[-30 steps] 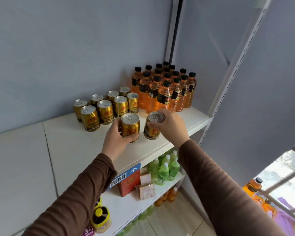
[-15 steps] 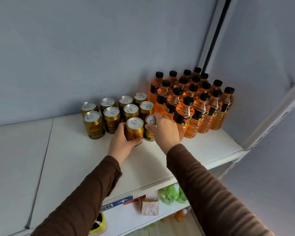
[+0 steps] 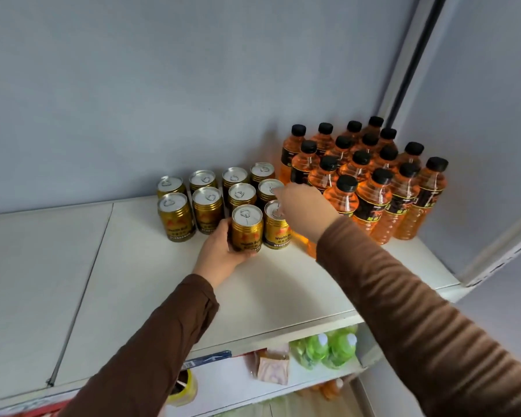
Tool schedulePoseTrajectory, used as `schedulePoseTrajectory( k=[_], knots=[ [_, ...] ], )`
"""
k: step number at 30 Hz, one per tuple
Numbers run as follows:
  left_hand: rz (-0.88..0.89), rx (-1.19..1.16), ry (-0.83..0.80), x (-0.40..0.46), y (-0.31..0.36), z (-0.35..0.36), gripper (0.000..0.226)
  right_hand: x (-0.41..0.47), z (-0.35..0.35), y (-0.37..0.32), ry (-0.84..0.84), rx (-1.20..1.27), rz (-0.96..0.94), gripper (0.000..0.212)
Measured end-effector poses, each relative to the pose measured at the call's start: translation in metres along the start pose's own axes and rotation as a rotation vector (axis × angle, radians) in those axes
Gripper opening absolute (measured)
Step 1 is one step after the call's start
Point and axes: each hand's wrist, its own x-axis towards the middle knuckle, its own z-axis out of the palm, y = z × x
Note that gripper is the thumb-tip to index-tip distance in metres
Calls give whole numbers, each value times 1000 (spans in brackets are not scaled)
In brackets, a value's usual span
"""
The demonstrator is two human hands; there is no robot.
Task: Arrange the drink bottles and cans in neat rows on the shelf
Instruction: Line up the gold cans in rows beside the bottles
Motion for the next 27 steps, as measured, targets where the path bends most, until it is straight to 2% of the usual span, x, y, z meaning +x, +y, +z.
schedulePoseTrajectory(
  k=[6,9,13,27],
  knots=[
    [10,-34,18,1,0,1,69,19,-17,-4,-185,-70,-139,29],
    [10,-27,43,2,0,2,64,21,-19,-7,-294,-109,-156,42],
    [-1,-17,55,2,1,3,65,21,-15,-5,-226,-112,-163,33],
    [-24,24,83,-1,6,6,66,17,-10,-3,-182,-104,-152,36]
  ],
)
